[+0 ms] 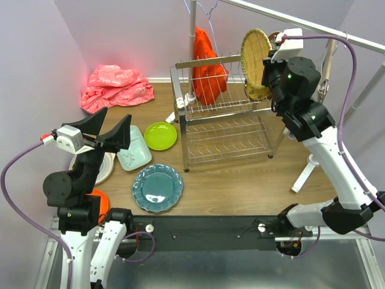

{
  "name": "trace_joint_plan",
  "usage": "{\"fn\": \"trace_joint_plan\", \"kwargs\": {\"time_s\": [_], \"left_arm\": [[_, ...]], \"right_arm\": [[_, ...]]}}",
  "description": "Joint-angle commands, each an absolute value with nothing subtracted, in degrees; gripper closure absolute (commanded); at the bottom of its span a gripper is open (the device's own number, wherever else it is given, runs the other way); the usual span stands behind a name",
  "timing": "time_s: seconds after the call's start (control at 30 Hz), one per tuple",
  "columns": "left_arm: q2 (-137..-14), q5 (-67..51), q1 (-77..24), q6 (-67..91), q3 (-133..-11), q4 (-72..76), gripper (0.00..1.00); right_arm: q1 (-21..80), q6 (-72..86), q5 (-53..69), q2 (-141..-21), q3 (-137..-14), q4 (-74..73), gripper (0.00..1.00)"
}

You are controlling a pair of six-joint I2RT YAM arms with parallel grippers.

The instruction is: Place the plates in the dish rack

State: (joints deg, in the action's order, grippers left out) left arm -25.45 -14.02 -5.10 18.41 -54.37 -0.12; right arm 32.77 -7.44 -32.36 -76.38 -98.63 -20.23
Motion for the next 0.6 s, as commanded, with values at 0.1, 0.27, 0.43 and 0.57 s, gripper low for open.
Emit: {"fn": "trace_joint_plan", "kwargs": {"time_s": [0.1,0.27,0.43,0.57], "left_arm": [[-24.79,-12.74,-5.27,17.93,-52.91,0.26,0.18],[-24.61,-12.48,-5.27,17.93,-52.47,0.26,0.18],[-24.35,-12.13,-5.27,18.02,-52.03,0.26,0.18],[-24.0,-11.95,-5.27,18.19,-52.03,0.26,0.18]], "right_arm": [[32.61,-5.8,-36.21,-76.55,-97.03,-17.49,0.99],[32.52,-5.27,-35.95,-76.46,-96.15,-18.72,0.99],[32.52,-4.13,-34.89,-76.46,-95.63,-20.21,0.99],[32.52,-3.43,-35.15,-76.46,-94.92,-21.27,0.99]]}}
